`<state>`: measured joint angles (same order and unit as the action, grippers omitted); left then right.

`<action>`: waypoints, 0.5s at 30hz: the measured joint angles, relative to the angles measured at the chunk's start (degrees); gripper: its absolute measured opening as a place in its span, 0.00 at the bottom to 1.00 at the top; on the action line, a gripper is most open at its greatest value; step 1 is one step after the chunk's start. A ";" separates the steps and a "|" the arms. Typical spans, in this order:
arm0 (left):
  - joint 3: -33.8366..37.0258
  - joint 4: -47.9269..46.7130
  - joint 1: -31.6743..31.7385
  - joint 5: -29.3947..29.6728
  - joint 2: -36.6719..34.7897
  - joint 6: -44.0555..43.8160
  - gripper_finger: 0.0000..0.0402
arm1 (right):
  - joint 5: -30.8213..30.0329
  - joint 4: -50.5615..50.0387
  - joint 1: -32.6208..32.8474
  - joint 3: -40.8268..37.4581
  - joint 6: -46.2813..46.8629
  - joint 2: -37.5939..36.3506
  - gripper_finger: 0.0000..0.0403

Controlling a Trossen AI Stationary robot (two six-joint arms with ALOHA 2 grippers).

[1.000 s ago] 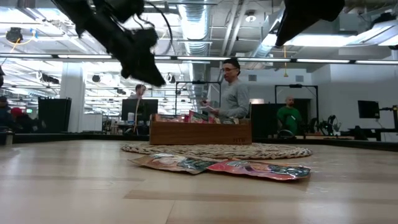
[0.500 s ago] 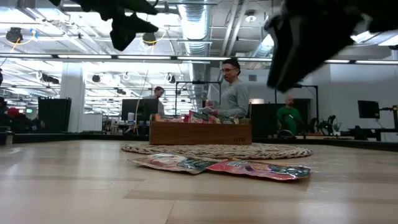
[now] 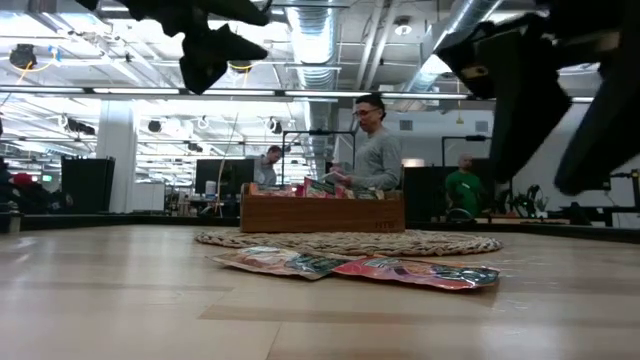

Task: Pick & Place Tea
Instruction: Put the orange tea bag into the left side of the wooden organizer

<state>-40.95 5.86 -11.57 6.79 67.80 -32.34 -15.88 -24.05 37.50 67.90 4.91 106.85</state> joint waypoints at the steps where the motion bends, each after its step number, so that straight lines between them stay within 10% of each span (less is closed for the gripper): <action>1: 0.00 1.20 -0.41 0.20 0.87 -0.16 0.39 | -0.35 0.49 0.00 0.04 -0.17 0.37 0.34; 15: -0.02 6.77 -2.43 0.59 5.42 -1.94 0.39 | -2.58 0.58 -2.06 0.35 -2.54 8.26 0.33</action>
<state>-40.97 12.63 -14.00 7.38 73.22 -34.28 -18.46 -23.47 35.44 68.25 2.37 115.11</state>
